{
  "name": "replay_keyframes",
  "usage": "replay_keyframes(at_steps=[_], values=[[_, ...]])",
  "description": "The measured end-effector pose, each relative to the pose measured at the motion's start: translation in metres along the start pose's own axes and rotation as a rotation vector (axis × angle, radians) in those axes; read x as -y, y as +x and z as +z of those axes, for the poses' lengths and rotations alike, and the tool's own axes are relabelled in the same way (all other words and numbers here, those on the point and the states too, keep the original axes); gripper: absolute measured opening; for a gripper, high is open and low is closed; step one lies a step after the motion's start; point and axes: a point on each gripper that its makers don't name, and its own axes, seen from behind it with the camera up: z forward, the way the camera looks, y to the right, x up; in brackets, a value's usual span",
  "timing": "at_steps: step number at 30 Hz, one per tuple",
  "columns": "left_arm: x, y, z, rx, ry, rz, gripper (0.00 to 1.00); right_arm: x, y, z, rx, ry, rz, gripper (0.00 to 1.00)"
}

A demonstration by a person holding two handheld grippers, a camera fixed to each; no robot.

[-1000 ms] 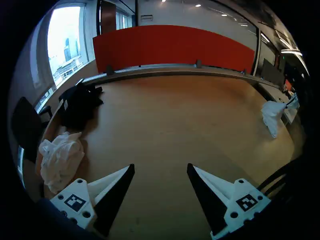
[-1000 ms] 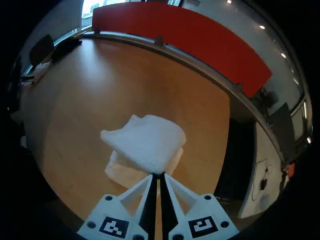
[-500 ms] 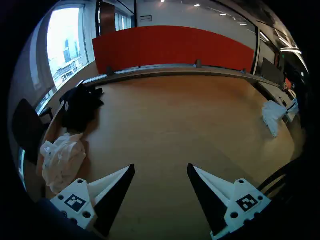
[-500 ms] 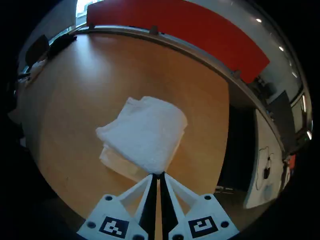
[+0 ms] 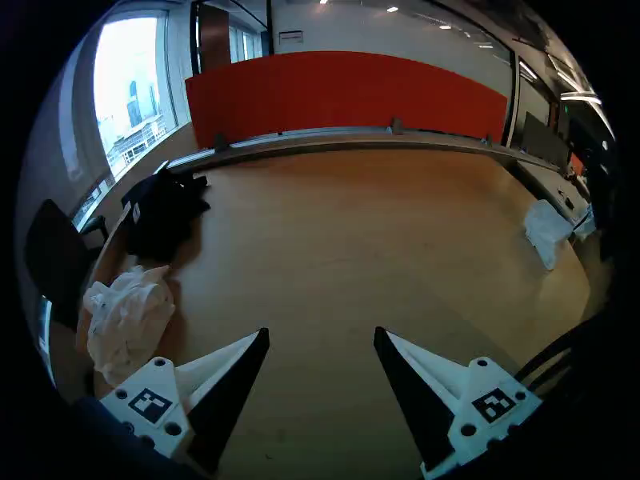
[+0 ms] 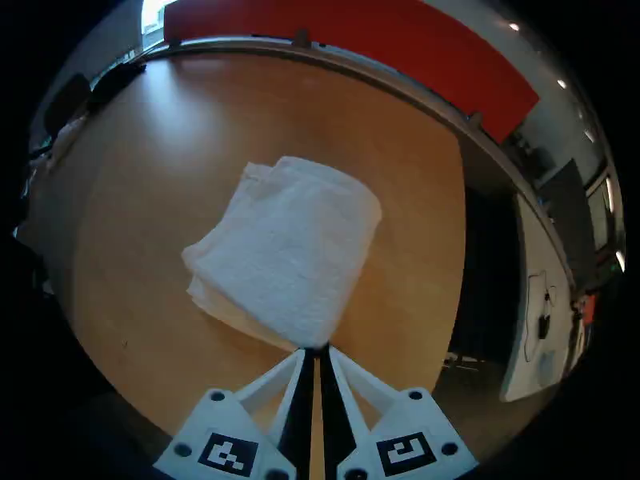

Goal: Fold towel

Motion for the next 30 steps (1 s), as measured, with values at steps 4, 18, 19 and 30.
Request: replay_keyframes(at_steps=[4,18,19,30], values=[[0.001,0.000,-0.001,0.001,0.003,0.002,0.97,0.001,-0.007,0.005,0.013,0.001,0.007,0.05],[0.001,-0.003,-0.003,0.006,0.007,0.009,0.97,-0.002,-0.017,0.018,0.047,-0.013,0.024,0.05],[0.001,-0.003,-0.003,0.006,0.007,0.010,0.97,-0.002,-0.018,0.019,0.052,-0.016,0.026,0.05],[0.002,-0.004,-0.005,0.008,0.011,0.012,0.97,-0.001,-0.020,0.027,0.065,-0.029,0.045,0.05]])
